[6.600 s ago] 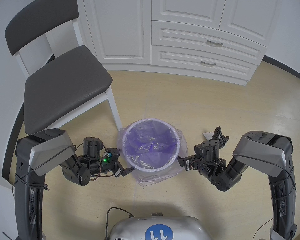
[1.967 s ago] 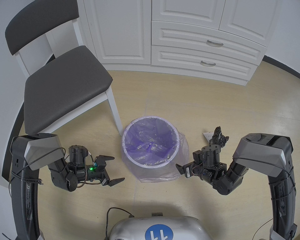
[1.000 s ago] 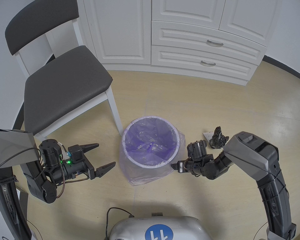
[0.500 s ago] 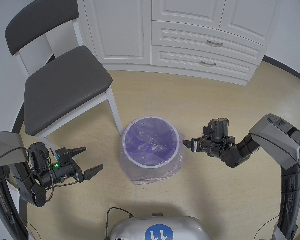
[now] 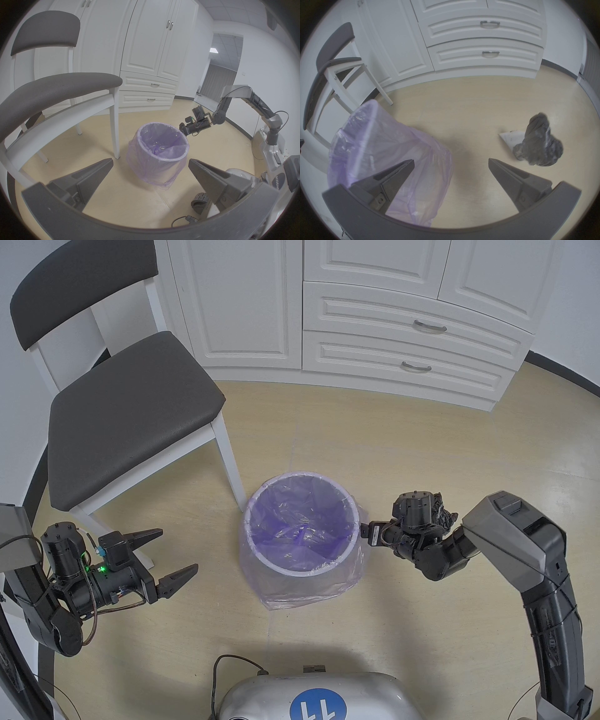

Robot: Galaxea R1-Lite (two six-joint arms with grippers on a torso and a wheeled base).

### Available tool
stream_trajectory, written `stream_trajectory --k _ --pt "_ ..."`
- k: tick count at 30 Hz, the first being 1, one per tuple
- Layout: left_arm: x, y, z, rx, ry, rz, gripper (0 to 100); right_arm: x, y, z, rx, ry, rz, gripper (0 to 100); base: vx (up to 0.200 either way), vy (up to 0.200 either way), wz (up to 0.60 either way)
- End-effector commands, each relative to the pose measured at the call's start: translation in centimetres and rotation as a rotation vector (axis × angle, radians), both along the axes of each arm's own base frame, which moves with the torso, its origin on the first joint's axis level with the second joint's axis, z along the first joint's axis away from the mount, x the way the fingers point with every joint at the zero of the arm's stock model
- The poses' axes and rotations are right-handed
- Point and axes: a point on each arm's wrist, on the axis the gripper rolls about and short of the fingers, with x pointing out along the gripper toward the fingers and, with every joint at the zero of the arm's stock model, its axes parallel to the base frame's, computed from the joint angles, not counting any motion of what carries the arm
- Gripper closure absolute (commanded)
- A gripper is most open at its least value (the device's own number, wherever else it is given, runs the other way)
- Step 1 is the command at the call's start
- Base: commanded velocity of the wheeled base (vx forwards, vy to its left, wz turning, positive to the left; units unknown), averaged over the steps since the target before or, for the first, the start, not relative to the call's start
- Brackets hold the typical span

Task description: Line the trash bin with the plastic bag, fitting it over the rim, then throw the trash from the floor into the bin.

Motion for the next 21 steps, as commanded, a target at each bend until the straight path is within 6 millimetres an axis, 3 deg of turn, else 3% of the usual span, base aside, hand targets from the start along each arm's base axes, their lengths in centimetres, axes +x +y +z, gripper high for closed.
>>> stream_trajectory --k 1,6,13,18,21 --pt "0.0 -0.1 0.1 0.000 -0.005 -0.005 0 1.3 0.2 -5.8 -0.012 0.076 -0.014 0 0.000 0.000 0.00" --pt "-0.1 -0.2 -0.1 0.000 0.003 -0.007 0 1.7 -0.6 -6.7 -0.024 0.111 -0.033 0 0.000 0.000 0.00" --pt "-0.1 -0.6 -0.3 0.004 0.011 -0.024 0 1.8 -0.6 -6.3 -0.016 0.108 -0.035 0 0.000 0.000 0.00" --pt "-0.2 -0.7 -0.1 0.005 0.001 -0.027 0 1.1 -0.9 -2.4 0.000 0.072 -0.038 0 0.000 0.000 0.00" --pt "-0.6 -0.7 0.5 0.006 -0.015 -0.029 0 -0.9 -1.5 2.5 0.002 0.039 -0.031 0 0.000 0.000 0.00"
